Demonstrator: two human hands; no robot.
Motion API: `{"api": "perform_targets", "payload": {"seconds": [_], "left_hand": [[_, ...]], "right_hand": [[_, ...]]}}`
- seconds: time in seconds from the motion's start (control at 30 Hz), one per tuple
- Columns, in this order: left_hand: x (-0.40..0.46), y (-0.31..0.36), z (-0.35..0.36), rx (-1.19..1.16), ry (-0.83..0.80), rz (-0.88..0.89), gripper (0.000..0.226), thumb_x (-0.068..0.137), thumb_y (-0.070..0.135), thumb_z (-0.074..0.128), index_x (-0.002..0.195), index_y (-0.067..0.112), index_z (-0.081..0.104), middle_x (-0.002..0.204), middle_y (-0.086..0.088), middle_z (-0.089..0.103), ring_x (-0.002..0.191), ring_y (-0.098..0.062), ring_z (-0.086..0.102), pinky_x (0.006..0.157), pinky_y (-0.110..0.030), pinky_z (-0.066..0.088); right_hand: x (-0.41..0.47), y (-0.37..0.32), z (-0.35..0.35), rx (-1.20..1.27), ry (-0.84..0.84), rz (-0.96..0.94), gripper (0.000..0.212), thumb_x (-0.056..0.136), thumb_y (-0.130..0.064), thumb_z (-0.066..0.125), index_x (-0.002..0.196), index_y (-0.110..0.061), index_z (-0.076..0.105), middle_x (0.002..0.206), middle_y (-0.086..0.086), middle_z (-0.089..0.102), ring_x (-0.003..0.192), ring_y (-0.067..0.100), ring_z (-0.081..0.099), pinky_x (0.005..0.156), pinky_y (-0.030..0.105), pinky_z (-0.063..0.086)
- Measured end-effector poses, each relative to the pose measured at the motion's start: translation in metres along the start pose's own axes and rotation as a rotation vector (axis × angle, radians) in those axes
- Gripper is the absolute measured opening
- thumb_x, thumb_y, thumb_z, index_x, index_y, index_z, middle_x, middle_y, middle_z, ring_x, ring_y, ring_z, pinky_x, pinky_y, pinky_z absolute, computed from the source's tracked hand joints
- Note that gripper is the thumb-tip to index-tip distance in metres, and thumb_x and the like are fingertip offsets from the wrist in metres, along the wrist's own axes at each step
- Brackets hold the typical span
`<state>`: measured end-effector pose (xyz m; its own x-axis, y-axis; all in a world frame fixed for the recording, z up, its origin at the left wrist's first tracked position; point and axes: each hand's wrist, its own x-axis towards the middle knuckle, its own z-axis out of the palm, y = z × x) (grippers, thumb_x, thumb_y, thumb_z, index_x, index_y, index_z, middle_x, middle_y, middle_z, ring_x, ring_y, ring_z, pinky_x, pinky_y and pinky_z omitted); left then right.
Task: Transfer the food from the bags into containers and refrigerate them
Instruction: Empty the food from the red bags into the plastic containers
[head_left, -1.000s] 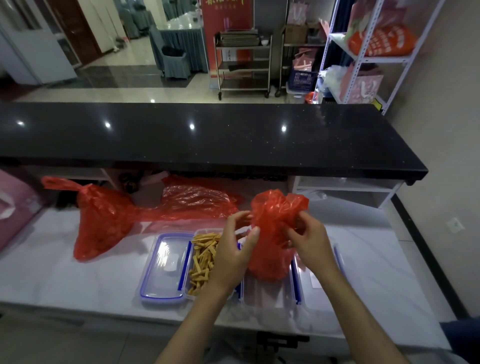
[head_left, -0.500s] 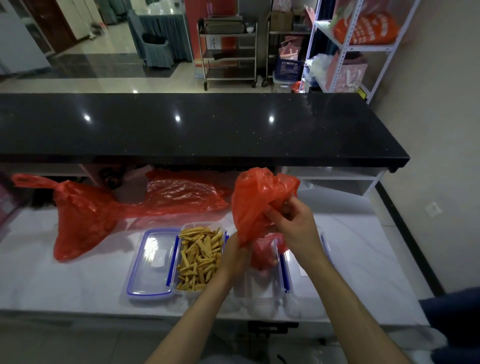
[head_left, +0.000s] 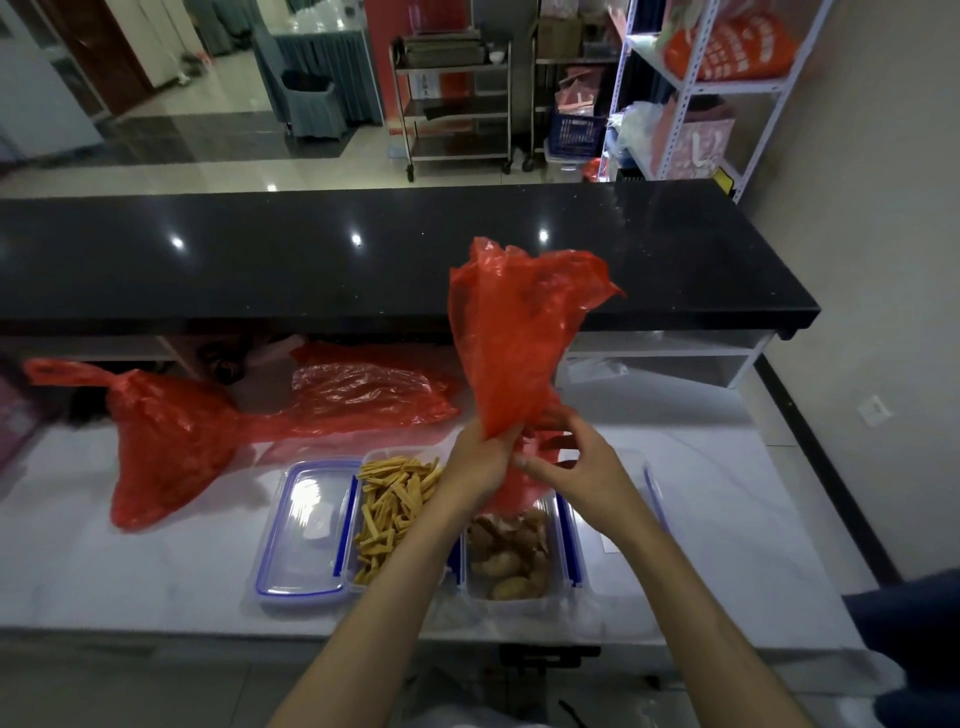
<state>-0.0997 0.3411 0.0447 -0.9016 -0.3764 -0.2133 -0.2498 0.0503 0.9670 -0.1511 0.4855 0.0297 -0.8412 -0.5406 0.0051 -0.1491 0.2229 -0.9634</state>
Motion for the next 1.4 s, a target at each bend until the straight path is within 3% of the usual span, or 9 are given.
{"api": "perform_targets", "payload": {"seconds": [0.17,0.33,0.5,0.57,0.67,0.83,0.97,1.13,1.4], "left_hand": [[-0.001,0.008,-0.006,0.004,0.008,0.038,0.024,0.106,0.037,0.053,0.097,0.022,0.069,0.092,0.007,0.072,0.089,-0.013,0.068,0.088,-0.035,0.053],[0.005,0.023,-0.006,-0.283,0.028,-0.053,0.002,0.103,0.031,0.060,0.105,0.032,0.061,0.108,0.003,0.073,0.097,-0.013,0.069,0.083,-0.028,0.053],[0.008,0.020,-0.004,-0.449,0.029,-0.126,0.029,0.103,0.032,0.060,0.129,0.024,0.051,0.118,-0.001,0.067,0.111,-0.021,0.064,0.107,-0.043,0.049],[0.009,0.017,-0.003,-0.425,0.028,-0.113,0.040,0.102,0.033,0.062,0.138,0.021,0.050,0.119,0.000,0.066,0.116,-0.021,0.062,0.111,-0.043,0.047],[0.011,0.012,-0.004,-0.359,0.027,-0.080,0.047,0.101,0.033,0.064,0.143,0.020,0.048,0.121,0.005,0.064,0.118,-0.020,0.060,0.109,-0.039,0.047],[0.007,-0.005,-0.016,-0.132,-0.071,-0.009,0.062,0.092,0.048,0.072,0.144,0.027,0.047,0.126,0.012,0.063,0.116,-0.010,0.063,0.092,-0.021,0.051],[0.000,-0.033,-0.027,0.114,-0.161,-0.046,0.076,0.079,0.064,0.080,0.140,0.029,0.050,0.129,0.014,0.065,0.114,-0.003,0.066,0.095,-0.027,0.058],[0.004,-0.070,-0.027,0.323,-0.073,-0.018,0.039,0.089,0.031,0.081,0.125,0.026,0.068,0.115,0.012,0.074,0.105,0.000,0.069,0.097,-0.037,0.059],[0.008,-0.078,-0.034,0.130,0.017,0.009,0.019,0.106,0.026,0.059,0.122,0.022,0.067,0.112,0.000,0.077,0.105,-0.014,0.074,0.093,-0.047,0.061]], "right_hand": [[0.002,0.001,-0.002,-0.019,0.006,0.009,0.059,0.082,-0.040,0.082,0.130,-0.046,0.047,0.128,-0.017,0.058,0.113,0.001,0.059,0.087,0.022,0.053],[0.003,0.010,0.001,-0.050,-0.106,0.054,0.071,0.084,-0.029,0.083,0.138,-0.045,0.040,0.123,-0.024,0.055,0.109,0.002,0.059,0.079,0.016,0.051],[0.008,0.014,0.007,-0.103,-0.165,0.113,0.055,0.082,-0.033,0.084,0.128,-0.037,0.054,0.110,-0.014,0.070,0.099,0.004,0.067,0.080,0.021,0.056],[0.013,0.018,0.008,-0.179,-0.064,0.116,0.029,0.088,-0.024,0.078,0.114,-0.030,0.067,0.100,-0.010,0.074,0.092,0.006,0.070,0.086,0.028,0.058],[0.015,0.025,0.007,-0.166,-0.018,0.106,0.013,0.089,-0.019,0.076,0.099,-0.027,0.073,0.087,-0.008,0.077,0.079,0.005,0.073,0.073,0.019,0.058],[0.016,0.036,0.010,-0.045,0.027,0.152,0.015,0.089,-0.015,0.074,0.096,-0.028,0.072,0.086,-0.006,0.077,0.078,0.001,0.072,0.066,0.013,0.053],[0.015,0.043,0.013,0.209,0.084,0.251,0.018,0.091,-0.021,0.074,0.107,-0.027,0.070,0.097,-0.002,0.078,0.090,0.015,0.076,0.081,0.035,0.062],[0.018,0.050,0.013,0.363,0.082,0.303,0.027,0.091,-0.032,0.076,0.115,-0.025,0.068,0.107,0.000,0.077,0.100,0.022,0.075,0.091,0.049,0.061],[0.022,0.054,0.000,0.157,0.036,0.238,0.040,0.084,-0.036,0.083,0.116,-0.030,0.061,0.112,-0.004,0.073,0.103,0.015,0.072,0.084,0.037,0.063]]}}
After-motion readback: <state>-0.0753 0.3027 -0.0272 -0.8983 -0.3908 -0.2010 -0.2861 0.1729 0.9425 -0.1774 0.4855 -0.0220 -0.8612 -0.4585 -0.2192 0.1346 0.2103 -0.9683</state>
